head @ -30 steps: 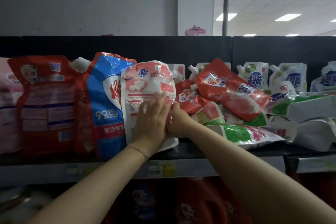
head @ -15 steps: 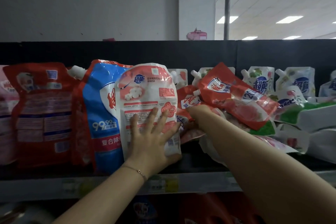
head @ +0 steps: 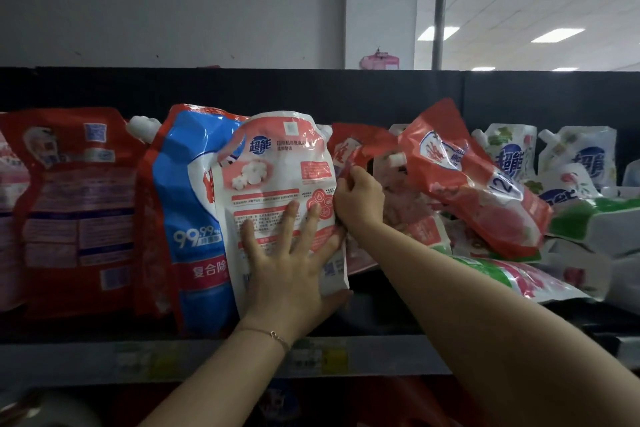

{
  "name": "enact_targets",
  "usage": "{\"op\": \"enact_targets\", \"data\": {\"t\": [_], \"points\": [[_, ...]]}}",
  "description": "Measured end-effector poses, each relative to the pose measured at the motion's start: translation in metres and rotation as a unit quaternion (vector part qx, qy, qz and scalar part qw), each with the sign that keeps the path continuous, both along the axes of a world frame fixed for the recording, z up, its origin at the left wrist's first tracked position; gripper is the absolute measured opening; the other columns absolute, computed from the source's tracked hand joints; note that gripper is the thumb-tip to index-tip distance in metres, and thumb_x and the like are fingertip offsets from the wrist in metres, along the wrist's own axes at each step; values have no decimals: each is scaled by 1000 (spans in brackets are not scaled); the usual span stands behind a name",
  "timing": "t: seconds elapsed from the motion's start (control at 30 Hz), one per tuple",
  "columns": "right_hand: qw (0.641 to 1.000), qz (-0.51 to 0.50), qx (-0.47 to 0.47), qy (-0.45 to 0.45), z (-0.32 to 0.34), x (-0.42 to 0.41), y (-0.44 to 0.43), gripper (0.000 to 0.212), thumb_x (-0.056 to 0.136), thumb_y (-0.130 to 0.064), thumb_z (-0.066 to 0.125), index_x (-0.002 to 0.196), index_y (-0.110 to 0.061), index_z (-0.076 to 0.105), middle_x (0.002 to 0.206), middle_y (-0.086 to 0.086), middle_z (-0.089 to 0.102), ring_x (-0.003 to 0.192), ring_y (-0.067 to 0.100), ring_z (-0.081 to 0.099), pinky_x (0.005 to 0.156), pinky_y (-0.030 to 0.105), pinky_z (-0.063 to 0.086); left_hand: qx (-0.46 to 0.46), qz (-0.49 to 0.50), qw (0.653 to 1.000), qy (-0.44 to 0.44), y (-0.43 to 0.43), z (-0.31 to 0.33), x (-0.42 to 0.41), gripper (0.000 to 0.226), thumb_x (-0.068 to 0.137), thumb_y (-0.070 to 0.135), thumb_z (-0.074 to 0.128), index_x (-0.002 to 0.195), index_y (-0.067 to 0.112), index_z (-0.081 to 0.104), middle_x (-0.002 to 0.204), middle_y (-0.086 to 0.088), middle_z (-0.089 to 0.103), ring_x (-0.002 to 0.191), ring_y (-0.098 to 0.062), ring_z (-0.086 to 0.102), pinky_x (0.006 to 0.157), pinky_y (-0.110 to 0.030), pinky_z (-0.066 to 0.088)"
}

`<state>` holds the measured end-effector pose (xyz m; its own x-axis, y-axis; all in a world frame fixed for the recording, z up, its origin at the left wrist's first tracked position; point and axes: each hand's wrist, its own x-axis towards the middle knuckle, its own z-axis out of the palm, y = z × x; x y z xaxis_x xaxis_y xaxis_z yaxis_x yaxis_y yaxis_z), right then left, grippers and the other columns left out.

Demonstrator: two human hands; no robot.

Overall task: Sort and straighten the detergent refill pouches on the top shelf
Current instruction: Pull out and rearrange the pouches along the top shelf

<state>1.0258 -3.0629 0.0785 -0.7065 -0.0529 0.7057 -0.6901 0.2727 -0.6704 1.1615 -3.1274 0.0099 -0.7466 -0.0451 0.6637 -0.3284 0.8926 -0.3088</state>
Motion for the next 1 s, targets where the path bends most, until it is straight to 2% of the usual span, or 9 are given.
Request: {"op": "enact_targets", "data": {"t": [0.1,0.2,0.33,0.47,0.53,0.63,0.77,0.9,1.0], "points": [[996,-6,14,89,10,-12,-3,21,96,-16,47,75,-10,47,75,3,58,62,14,51,59,27,45,7,14,1000,-27,1,0,-2,82,81,83,14,143,46,-24,147,-1,-43,132,-30,-42,94,-73,-20],[996,28,15,85,23,-18,-5,21,96,-18,50,76,-10,52,75,3,59,62,12,52,59,26,47,10,8,1000,-20,-1,0,-4,84,79,85,15,144,47,-24,151,0,-40,132,-28,-41,98,-74,-15],[976,186,74,-81,33,-15,9,26,99,-27,50,84,-8,60,76,3,61,65,11,57,53,17,48,15,11,999,-29,0,2,-4,83,80,83,17,143,47,-22,151,0,-39,137,-30,-38,97,-73,-16],[910,313,122,-241,30,-16,32,20,97,-13,44,95,-3,61,90,11,65,82,21,63,75,29,54,12,-6,1000,3,-4,-2,-7,81,78,84,17,145,50,-14,157,0,-28,143,-30,-26,99,-73,-12],[912,252,252,-202,28,-16,42,17,94,-6,46,98,-4,62,103,13,65,92,24,63,85,33,53,14,-11,1000,15,-5,-1,-7,82,76,84,19,147,51,-5,160,0,-19,145,-30,-19,99,-73,-10],[850,174,475,-147,20,-5,58,10,90,-12,59,99,-12,59,99,2,63,92,20,62,73,23,52,9,-15,1000,1,-5,-2,-9,84,76,85,19,147,48,-8,159,-1,-22,144,-31,-21,99,-73,-11],[736,7,677,-25,-6,-1,54,62,81,-43,70,132,-15,48,126,3,53,117,25,50,100,40,40,12,-10,1000,-11,-2,2,-4,84,78,83,25,148,45,-5,161,-3,-15,145,-34,-17,98,-75,-9],[645,-135,747,84,-22,-17,42,56,92,-45,56,140,-17,45,141,4,47,130,26,41,105,49,34,-28,13,998,-50,19,17,-8,89,83,69,44,150,25,6,159,-12,-6,144,-41,-12,97,-76,-11],[661,-255,678,199,-42,-2,8,48,99,-27,44,143,-9,41,149,11,39,136,24,39,102,17,37,-158,-4,981,-114,39,16,-26,90,90,61,40,153,7,6,157,-18,-18,144,-35,-20,94,-76,-18]]}}
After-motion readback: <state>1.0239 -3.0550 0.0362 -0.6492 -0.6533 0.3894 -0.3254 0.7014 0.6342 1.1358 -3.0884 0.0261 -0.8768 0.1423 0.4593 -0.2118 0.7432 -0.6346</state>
